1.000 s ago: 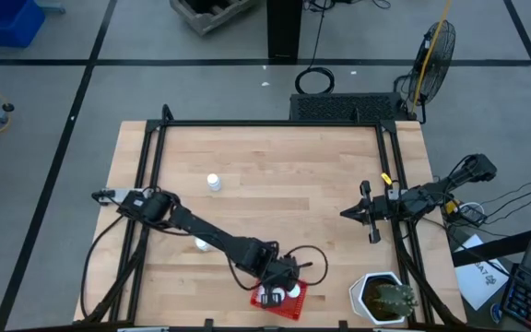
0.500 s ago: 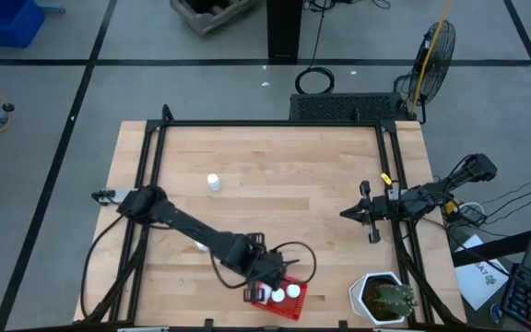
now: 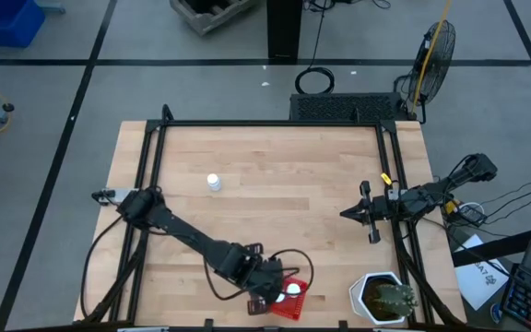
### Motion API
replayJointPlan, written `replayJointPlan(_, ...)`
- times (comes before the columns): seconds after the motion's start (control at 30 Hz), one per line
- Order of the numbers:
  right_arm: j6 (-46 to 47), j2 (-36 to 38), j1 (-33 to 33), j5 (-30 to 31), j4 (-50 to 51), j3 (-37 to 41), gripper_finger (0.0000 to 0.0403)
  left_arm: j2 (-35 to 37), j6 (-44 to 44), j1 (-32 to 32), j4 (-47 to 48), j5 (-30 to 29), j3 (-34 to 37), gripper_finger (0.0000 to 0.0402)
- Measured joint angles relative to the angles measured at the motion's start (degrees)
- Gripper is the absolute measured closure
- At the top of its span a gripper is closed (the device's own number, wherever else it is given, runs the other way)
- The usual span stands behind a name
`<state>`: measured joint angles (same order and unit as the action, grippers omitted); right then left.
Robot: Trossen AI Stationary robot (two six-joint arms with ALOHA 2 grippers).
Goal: Pick and place pill bottles into a basket
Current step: Put the white pill bottle into the red basket
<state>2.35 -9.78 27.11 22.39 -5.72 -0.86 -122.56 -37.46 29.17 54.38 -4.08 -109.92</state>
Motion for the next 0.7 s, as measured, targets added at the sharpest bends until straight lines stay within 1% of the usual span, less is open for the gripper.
replayJointPlan(0.13,0.0,0.0,0.0,0.0,0.0,0.0,0.0398,-0.2,-13.0,-0.4,-2.0,1.1,0.0,0.0353)
replayJointPlan(0.33,0.0,0.0,0.0,0.0,0.0,0.0,0.0399,-0.2,-23.6,-0.6,-6.5,1.5,0.0,0.0353)
replayJointPlan(0.5,0.0,0.0,0.0,0.0,0.0,0.0,0.0399,-0.2,-34.5,-0.5,-8.3,1.7,0.0,0.0354)
replayJointPlan(0.7,0.0,0.0,0.0,0.0,0.0,0.0,0.0399,-0.2,-46.2,0.3,-9.0,2.1,0.0,0.0367)
